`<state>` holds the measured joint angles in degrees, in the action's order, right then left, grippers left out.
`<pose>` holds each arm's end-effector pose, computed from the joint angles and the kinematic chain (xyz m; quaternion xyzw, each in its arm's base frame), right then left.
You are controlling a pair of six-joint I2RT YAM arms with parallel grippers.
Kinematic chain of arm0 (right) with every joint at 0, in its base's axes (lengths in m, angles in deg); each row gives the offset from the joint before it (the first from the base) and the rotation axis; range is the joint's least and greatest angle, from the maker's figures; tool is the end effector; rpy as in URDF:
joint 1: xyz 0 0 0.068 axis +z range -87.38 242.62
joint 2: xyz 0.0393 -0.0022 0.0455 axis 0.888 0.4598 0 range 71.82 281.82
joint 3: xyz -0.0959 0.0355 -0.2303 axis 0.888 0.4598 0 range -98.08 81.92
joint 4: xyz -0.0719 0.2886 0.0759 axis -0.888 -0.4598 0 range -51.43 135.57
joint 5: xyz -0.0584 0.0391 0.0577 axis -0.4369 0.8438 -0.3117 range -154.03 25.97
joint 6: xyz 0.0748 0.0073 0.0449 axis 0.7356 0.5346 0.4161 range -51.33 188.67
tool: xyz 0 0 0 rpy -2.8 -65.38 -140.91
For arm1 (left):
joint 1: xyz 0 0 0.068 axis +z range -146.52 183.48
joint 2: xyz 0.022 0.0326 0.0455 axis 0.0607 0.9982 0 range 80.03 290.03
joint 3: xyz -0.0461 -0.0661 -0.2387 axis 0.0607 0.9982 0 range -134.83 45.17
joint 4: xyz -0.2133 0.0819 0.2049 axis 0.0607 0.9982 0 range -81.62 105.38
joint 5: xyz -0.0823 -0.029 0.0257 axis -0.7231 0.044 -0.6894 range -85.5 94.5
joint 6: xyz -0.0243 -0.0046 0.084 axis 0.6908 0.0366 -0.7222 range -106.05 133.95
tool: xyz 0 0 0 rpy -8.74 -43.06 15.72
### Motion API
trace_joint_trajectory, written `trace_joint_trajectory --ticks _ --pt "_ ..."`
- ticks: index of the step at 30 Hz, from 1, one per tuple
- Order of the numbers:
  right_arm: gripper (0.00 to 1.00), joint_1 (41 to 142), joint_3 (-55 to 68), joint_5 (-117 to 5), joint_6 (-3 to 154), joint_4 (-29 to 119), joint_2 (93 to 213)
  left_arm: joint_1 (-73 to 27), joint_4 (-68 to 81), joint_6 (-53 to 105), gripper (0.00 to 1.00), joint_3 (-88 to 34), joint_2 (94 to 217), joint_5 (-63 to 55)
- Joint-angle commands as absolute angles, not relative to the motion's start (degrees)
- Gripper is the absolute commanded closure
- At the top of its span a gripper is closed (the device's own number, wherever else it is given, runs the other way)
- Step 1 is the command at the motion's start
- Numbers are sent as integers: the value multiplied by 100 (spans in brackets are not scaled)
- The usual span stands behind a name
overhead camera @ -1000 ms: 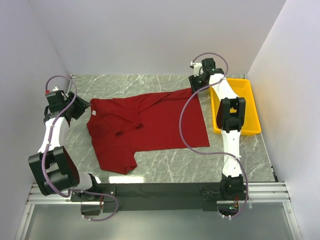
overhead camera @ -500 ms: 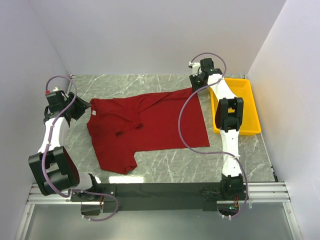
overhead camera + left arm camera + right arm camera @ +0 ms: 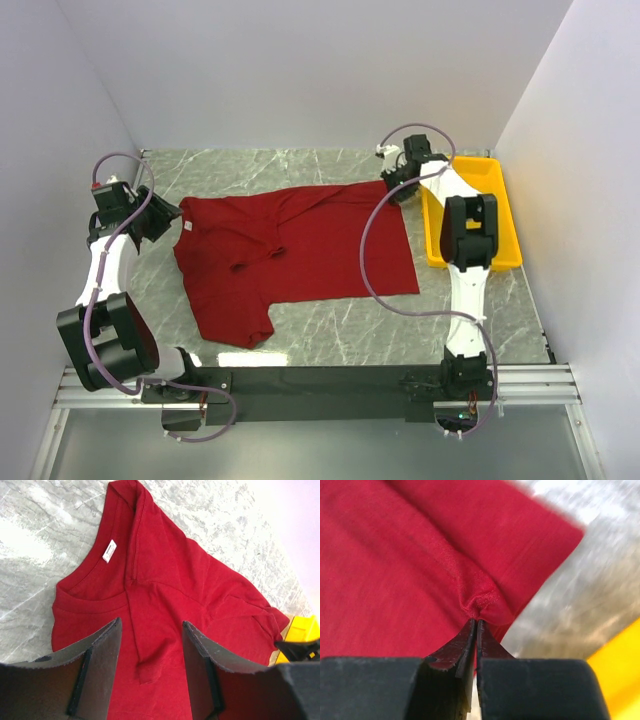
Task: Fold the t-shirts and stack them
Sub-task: Fold the tshirt
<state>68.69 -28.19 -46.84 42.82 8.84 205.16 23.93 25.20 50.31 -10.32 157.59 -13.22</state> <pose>0.5480 0.0813 0.1010 -0.2998 0.9076 0.0982 0.2772 0.3615 0.1096 0.2027 -0.3656 0.8157 -0.1966 0.4029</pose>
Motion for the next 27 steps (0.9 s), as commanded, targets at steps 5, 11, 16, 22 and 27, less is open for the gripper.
trace_joint_trajectory --ticks 5,11,16,22,27 --pt "92 6790 -1521 -4250 2931 1587 19074 2422 2421 4884 43 -1214 15764 -1440" --pt "88 6755 -783 -4750 2578 2200 18715 2422 2420 4849 43 -1205 15816 -1501" --pt "89 6746 -115 -4769 2350 3070 18309 2413 2377 4866 43 -1144 15860 -1563" --pt "92 6746 159 -4444 2138 3494 18027 2431 2324 4840 43 -1073 15895 -1598" --pt "93 6746 -385 -4066 2402 3363 18150 2422 2306 4840 43 -1073 16036 -1668"
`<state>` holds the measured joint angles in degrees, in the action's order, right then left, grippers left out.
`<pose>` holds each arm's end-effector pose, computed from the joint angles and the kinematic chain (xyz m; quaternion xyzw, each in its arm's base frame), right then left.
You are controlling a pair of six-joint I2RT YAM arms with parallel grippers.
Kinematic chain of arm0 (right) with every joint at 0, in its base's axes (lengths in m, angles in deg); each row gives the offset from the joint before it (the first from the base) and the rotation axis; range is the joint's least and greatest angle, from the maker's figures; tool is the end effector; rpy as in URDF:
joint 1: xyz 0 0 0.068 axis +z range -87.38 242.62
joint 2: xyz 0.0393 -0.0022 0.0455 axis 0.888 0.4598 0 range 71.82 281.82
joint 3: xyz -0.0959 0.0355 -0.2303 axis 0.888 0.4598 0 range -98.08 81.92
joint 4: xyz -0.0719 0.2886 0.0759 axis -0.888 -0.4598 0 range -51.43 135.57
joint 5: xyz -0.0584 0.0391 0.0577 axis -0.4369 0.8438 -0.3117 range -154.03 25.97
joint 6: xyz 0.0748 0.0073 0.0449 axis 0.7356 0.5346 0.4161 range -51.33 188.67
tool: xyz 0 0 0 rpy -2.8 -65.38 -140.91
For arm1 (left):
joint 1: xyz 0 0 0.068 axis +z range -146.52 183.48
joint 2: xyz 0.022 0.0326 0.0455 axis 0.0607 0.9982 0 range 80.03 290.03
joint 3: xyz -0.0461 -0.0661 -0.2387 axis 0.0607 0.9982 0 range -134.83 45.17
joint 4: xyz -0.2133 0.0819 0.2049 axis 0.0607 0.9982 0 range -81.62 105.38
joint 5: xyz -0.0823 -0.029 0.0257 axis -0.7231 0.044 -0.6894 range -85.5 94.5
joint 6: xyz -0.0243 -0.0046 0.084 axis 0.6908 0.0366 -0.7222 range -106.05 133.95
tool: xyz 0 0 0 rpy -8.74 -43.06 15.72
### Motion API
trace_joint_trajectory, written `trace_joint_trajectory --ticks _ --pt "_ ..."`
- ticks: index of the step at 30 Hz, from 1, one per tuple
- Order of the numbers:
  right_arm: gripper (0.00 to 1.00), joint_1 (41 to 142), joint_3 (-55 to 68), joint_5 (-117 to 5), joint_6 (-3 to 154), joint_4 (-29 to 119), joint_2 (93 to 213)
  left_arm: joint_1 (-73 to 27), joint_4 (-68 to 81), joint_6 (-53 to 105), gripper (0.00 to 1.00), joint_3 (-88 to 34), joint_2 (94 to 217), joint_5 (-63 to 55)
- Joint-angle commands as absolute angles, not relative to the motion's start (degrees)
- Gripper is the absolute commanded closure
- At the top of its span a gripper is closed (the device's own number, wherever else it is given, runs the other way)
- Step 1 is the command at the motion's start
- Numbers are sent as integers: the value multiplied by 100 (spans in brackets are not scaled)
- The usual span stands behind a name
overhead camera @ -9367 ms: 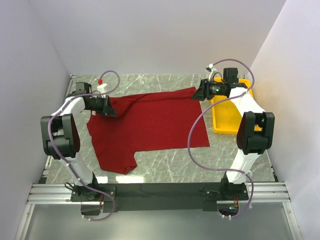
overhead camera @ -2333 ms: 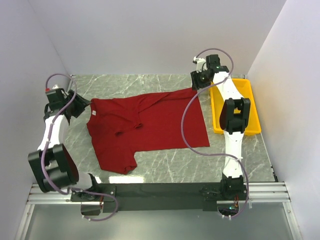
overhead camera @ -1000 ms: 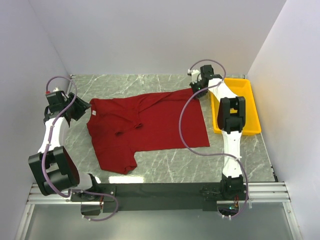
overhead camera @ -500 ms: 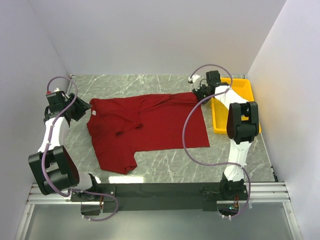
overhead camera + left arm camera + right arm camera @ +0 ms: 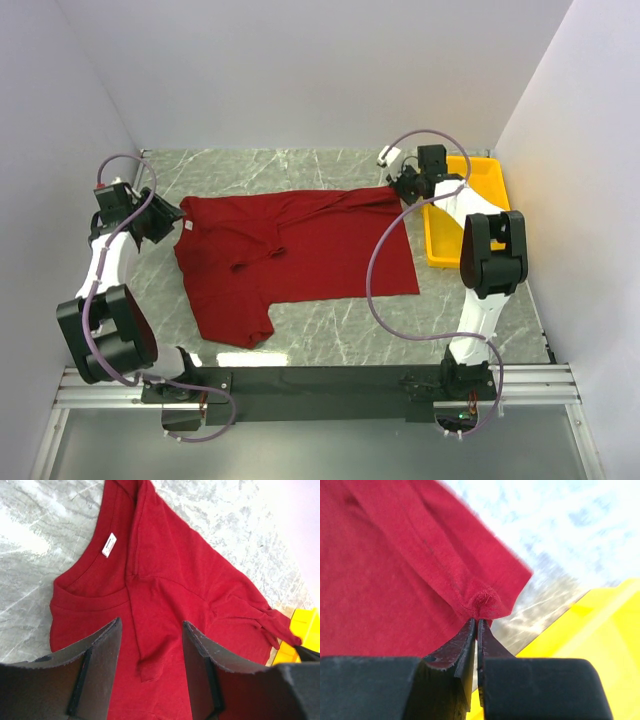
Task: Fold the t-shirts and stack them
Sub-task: Fold the tshirt
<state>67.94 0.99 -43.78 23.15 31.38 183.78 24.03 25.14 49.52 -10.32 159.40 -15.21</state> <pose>0.4915 0.0727 0.1344 -0.4511 0.7934 0.0238 0.4079 0.3642 0.1086 0.1921 -0.3581 0.8236 -0.2080 0.3875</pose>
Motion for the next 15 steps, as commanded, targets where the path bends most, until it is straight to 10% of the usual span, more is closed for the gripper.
trace_joint_trajectory --ticks 1,15 --pt "92 6746 -430 -4022 2376 3284 18177 2431 2306 4831 43 -1134 16071 -1668" --pt "93 6746 -79 -3810 1875 3160 18159 2361 2393 4954 48 -2838 18302 -1827"
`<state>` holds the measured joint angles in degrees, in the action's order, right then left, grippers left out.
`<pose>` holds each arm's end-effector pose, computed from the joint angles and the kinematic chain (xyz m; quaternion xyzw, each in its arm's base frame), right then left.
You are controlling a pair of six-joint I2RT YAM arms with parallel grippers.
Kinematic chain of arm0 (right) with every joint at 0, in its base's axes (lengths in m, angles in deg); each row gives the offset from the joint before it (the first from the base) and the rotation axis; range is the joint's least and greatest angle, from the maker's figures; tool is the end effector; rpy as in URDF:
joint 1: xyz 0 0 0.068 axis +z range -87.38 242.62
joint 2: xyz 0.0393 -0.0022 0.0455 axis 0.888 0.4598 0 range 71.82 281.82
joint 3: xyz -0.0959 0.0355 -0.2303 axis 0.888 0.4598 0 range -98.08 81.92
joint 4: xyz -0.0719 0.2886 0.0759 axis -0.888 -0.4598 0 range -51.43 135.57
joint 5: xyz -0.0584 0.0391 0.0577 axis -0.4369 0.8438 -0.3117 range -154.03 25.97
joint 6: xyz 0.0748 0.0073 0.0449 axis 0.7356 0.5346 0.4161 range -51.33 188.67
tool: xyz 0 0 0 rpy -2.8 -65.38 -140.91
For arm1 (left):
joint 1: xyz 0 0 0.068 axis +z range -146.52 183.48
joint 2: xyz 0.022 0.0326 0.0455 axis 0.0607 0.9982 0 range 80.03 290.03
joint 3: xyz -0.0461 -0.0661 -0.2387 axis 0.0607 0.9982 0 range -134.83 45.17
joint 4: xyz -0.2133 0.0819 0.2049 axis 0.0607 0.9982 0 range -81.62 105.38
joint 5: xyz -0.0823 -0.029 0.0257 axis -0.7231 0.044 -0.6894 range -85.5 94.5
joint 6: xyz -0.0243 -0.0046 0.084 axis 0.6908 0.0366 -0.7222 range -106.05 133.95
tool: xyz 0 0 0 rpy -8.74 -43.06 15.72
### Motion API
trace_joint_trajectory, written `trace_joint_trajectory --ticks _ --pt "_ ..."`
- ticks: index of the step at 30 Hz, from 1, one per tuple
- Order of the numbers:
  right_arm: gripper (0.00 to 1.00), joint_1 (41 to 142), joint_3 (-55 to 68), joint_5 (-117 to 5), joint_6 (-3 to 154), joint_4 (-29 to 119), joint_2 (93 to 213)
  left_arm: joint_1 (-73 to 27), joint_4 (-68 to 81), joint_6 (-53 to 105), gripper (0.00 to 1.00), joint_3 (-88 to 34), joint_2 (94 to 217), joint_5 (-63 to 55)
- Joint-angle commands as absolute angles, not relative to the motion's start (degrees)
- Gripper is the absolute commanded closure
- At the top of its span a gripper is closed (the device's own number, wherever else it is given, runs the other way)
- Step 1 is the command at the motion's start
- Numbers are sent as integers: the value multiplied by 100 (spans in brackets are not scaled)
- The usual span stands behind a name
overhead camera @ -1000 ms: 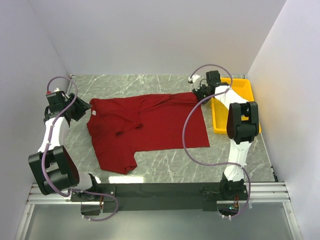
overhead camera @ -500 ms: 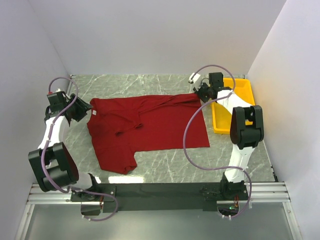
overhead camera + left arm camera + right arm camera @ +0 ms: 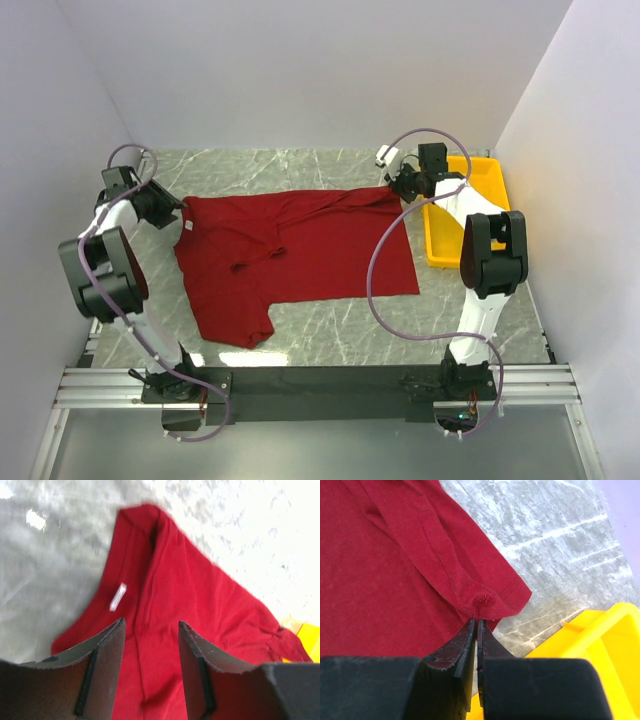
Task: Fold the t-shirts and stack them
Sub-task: Fold the tshirt
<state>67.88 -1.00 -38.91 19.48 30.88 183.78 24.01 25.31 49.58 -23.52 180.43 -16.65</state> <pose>0.4951 0.0787 0.1487 -0.4866 0.7591 0.0420 0.4304 0.4231 0.1285 0.1389 -0.3757 0.8419 -0.2158 0.3216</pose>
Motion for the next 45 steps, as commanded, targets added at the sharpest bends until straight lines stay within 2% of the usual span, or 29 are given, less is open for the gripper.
trace_joint_trajectory --ticks 1,13,31,34,35,39,45 --pt "93 6746 -79 -3810 1875 3160 18159 2343 2394 4972 49 -3066 18573 -1835" --pt "93 6746 -175 -3828 1901 3116 18238 2088 2587 5139 56 -4430 20043 -1959" --pt "94 6737 -290 -3819 1928 3081 18344 1921 3308 4778 62 -5160 20553 -1299" --pt "94 6746 -290 -3810 1928 3072 18335 1912 3247 4849 75 -5256 20667 -1422" --pt "94 6737 -281 -3810 1902 3072 18335 1921 3221 4866 84 -5283 20685 -1457" --pt "94 6737 -246 -3793 1752 3098 18318 1912 3273 4884 99 -5441 20756 -1501" --pt "96 6465 -351 -3232 1445 3002 18283 2018 3361 4893 99 -5582 20747 -1378"
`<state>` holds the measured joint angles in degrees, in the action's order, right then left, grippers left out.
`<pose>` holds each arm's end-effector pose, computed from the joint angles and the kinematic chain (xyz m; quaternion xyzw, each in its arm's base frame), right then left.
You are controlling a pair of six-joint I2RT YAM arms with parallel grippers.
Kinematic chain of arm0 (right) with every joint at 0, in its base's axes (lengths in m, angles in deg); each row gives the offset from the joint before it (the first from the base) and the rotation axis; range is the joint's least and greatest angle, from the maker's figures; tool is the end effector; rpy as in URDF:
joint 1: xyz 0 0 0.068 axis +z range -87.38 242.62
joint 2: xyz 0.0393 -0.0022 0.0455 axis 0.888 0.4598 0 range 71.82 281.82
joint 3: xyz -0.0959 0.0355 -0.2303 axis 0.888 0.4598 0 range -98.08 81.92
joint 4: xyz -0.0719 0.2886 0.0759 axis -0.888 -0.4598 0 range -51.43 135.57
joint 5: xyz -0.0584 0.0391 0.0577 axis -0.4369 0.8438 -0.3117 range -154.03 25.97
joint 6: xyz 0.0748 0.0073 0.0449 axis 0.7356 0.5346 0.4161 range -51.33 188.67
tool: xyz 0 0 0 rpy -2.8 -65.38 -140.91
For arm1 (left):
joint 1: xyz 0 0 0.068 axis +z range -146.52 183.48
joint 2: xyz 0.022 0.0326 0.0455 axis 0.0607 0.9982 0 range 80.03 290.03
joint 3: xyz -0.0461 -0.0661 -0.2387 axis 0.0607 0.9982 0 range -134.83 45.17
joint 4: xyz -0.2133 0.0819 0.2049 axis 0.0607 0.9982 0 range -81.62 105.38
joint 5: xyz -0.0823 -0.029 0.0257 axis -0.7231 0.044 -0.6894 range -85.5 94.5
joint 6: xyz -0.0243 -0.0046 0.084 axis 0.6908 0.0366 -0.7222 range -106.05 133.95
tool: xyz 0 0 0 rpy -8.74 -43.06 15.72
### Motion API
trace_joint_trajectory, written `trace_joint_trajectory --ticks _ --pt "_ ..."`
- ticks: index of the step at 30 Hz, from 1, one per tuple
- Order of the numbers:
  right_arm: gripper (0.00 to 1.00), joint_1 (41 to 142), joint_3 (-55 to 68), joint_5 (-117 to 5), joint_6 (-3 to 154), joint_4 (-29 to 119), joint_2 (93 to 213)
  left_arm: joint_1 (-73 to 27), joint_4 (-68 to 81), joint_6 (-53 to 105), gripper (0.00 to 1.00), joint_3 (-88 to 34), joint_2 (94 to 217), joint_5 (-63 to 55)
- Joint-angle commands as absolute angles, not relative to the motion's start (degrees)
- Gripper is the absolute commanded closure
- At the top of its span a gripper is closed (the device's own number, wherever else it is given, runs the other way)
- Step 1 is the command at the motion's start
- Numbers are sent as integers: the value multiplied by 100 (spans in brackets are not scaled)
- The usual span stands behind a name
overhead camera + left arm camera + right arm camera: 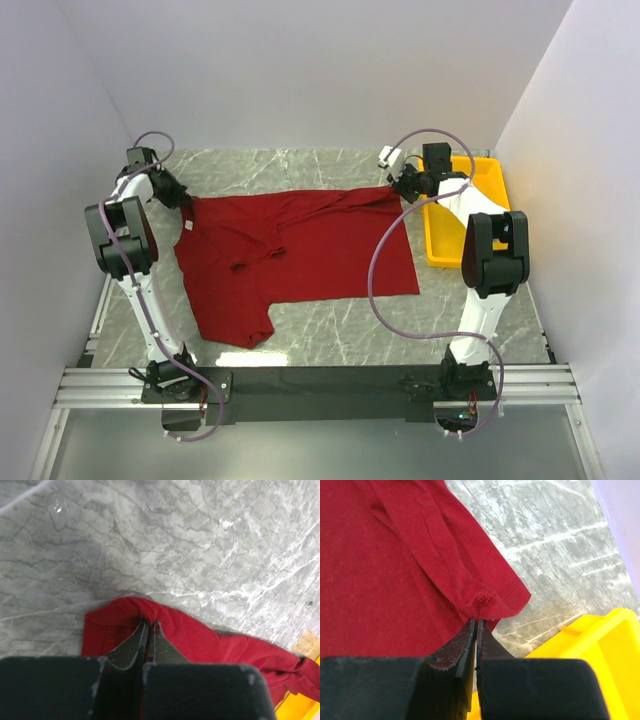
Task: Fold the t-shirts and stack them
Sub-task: Fold the tshirt
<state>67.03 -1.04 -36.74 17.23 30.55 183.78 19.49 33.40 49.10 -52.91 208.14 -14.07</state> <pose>0.4946 0.0738 0.1493 -0.5003 0.7473 0.0477 0.4346 0.5238 0.1246 0.0884 -0.3628 0.8700 -0.2010 0.2667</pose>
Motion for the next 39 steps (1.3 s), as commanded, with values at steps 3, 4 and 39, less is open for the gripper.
trace_joint_trajectory --ticks 3,4,39 --pt "96 6298 -430 -2775 1059 2783 18291 2088 3379 4910 99 -5591 20747 -1352" --pt "96 6289 -465 -2634 901 2695 18300 2097 3370 4910 100 -5591 20756 -1352" --pt "49 7000 -1231 -2920 1366 908 18599 2317 2957 4963 72 -5538 20221 -2116"
